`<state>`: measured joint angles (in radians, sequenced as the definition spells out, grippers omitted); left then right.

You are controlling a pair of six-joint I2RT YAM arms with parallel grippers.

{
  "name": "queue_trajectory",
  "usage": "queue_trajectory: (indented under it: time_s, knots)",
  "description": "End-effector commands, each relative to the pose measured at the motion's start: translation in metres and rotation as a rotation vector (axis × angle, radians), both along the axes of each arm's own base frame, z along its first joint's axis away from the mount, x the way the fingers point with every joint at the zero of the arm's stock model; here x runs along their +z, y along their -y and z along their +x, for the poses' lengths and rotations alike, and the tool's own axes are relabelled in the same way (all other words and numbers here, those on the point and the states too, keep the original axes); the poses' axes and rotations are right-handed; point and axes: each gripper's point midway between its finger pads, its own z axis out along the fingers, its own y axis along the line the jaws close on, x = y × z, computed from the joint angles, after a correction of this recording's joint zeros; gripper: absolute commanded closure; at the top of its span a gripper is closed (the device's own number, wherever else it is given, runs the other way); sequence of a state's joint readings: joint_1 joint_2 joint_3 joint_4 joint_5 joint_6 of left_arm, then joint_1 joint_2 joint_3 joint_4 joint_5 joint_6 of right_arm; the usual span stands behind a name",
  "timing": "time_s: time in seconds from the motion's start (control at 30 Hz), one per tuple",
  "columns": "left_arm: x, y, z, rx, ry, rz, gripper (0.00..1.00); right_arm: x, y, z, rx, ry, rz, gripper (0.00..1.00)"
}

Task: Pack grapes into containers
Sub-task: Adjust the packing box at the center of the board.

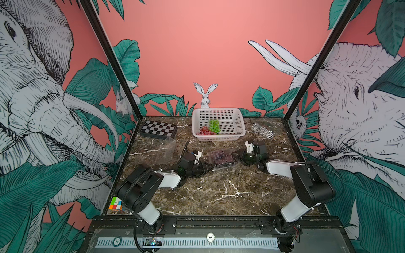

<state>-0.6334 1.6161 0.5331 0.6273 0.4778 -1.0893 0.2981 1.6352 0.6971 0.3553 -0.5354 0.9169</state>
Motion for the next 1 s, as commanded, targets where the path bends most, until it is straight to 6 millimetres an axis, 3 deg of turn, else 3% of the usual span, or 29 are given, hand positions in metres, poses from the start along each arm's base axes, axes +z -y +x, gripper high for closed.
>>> queue_trajectory:
  time_s: [0.0,0.03,0.3,0.43,0.67,0.83,0.97]
  knots:
    - [0.012,0.014,0.017,-0.016,0.053,0.005,0.7,-0.008,0.004,-0.013,0.002,-0.041,-0.022,0.51]
    - [0.013,0.017,0.022,-0.02,0.058,0.01,0.69,0.002,0.006,-0.013,-0.005,-0.016,-0.021,0.51]
    - [0.021,0.032,0.06,-0.031,0.093,0.014,0.68,0.002,0.034,-0.019,-0.092,-0.032,-0.046,0.51]
    - [0.023,0.029,0.066,-0.033,0.091,0.017,0.66,0.003,0.043,-0.022,-0.136,-0.033,-0.042,0.51]
    - [0.025,0.004,0.036,-0.02,0.057,0.008,0.54,0.008,0.048,-0.02,-0.149,-0.027,-0.038,0.5]
    - [0.033,-0.008,0.014,0.005,0.058,-0.041,0.54,0.004,0.046,-0.018,-0.155,-0.03,-0.022,0.5]
    - [0.029,0.004,0.007,-0.019,0.036,-0.084,0.54,0.001,0.045,-0.017,-0.156,-0.034,-0.013,0.5]
